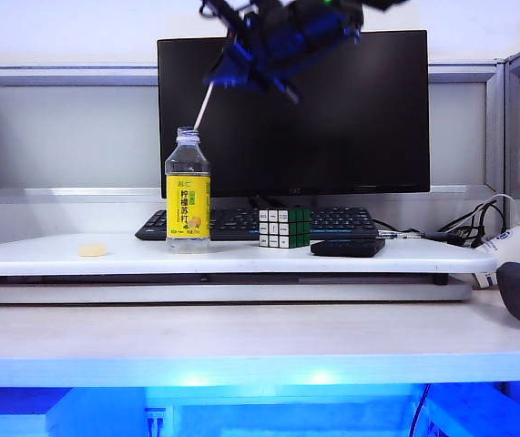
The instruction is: Grab a stick from the table and stick it in a plastic bottle.
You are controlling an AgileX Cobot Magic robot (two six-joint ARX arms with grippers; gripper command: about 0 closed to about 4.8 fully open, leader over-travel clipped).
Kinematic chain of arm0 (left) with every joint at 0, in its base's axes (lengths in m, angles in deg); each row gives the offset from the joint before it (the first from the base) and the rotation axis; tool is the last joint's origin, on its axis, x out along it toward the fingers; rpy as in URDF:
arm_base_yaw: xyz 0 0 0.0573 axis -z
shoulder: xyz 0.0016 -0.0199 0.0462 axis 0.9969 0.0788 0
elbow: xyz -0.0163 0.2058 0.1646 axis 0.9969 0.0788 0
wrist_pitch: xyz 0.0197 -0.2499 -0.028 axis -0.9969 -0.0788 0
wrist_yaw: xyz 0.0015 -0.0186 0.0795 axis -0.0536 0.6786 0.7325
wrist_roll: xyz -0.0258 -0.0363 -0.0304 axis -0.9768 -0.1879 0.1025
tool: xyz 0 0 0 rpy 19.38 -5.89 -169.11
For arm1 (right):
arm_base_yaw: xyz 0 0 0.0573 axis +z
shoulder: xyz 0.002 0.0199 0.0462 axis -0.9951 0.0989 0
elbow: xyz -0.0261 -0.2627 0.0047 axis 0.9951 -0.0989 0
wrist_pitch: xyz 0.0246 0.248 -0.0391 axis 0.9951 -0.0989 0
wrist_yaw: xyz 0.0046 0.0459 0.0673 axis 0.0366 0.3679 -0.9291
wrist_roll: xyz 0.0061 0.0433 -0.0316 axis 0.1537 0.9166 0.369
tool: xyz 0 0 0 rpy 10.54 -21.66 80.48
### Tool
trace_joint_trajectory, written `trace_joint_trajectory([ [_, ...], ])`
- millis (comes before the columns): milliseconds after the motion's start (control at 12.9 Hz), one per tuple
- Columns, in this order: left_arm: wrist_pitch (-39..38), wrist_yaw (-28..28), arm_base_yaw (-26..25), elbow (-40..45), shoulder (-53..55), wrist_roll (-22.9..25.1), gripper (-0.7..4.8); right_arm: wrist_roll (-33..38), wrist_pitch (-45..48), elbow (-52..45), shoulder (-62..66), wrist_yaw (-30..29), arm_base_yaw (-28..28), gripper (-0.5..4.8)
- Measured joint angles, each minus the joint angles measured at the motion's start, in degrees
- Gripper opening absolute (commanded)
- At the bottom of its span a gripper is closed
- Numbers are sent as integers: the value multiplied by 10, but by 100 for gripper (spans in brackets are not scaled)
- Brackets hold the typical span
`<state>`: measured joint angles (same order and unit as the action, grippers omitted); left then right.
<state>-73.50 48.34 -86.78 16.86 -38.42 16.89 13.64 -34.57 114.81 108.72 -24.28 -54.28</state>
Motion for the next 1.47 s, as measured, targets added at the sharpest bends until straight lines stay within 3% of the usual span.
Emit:
trace_joint_trajectory([
  [542,0,0,0,0,0,0,-5,-59,-14,82,16,27,0,-6],
  [697,0,1,0,0,0,2,-5,-90,-70,223,111,27,0,-5],
  [929,0,1,0,0,0,2,-4,-110,-88,272,142,30,0,-6],
  [1472,0,1,0,0,0,15,-5,-134,-85,274,153,42,0,-6],
])
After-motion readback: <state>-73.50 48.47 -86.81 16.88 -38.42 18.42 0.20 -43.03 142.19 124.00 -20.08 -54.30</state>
